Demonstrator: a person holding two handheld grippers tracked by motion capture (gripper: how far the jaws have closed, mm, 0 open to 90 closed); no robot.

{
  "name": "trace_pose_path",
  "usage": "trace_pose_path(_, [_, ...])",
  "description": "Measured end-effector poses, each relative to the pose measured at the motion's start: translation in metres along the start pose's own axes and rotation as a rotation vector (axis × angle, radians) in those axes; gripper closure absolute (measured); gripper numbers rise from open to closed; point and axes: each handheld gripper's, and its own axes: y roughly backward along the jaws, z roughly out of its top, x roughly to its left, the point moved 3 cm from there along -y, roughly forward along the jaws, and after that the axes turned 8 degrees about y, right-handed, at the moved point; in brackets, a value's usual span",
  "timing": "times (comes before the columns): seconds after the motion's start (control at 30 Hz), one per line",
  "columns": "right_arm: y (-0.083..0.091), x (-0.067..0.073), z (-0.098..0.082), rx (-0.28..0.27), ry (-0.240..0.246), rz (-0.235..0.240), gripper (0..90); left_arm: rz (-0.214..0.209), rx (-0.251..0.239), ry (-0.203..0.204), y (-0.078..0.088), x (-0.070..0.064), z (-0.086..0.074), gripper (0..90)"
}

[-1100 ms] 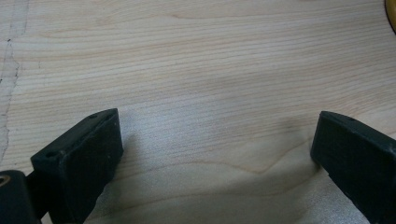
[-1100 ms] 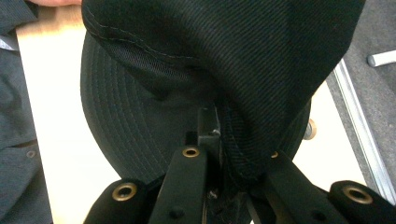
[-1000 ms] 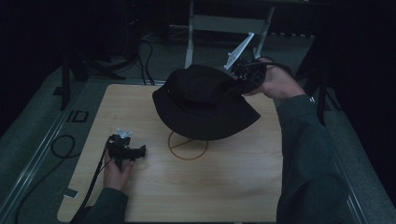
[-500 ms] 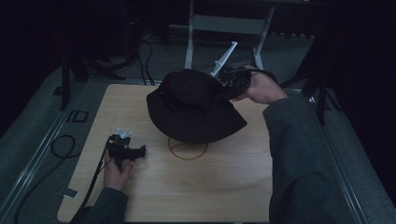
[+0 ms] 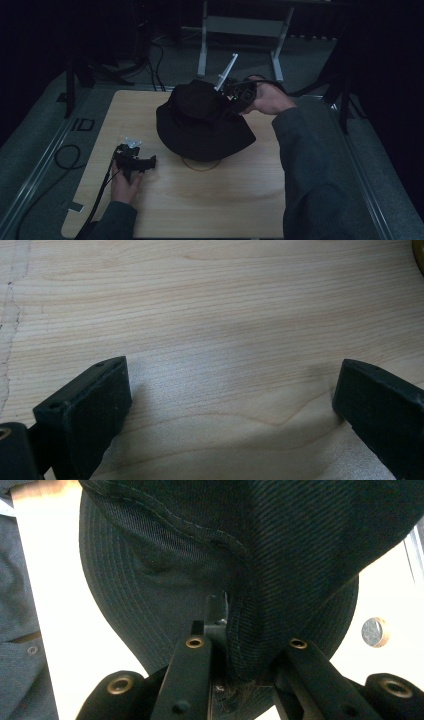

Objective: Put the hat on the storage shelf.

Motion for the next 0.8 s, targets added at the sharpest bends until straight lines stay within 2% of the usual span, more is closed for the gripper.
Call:
trace_pose_path(0.1, [0.000, 0.000, -0.001, 0.004, -0.004, 0.004, 79.1, 0.000, 0.000, 0.000, 0.000, 0.000, 0.000, 2.5])
trace_pose_path(0.27, [0.000, -0.002, -0.005, -0.008, -0.032, -0.007, 56.1, 0.000, -0.002, 0.002, 0.000, 0.000, 0.000, 2.5])
trace_pose_path(0.47, [0.003, -0.004, -0.005, -0.018, -0.069, -0.008, 42.6, 0.000, -0.002, 0.002, 0.000, 0.000, 0.000, 2.5])
trace_pose_path(0.53, [0.005, -0.003, -0.006, -0.028, -0.062, -0.016, 32.7, 0.000, -0.002, 0.002, 0.000, 0.000, 0.000, 2.5])
trace_pose_path(0.67, [0.008, -0.002, -0.010, -0.022, -0.076, -0.030, 18.5, 0.000, -0.002, 0.002, 0.000, 0.000, 0.000, 2.5])
trace_pose_path(0.8, [0.010, -0.001, -0.012, -0.017, -0.083, -0.046, 14.7, 0.000, -0.001, 0.002, 0.000, 0.000, 0.000, 2.5])
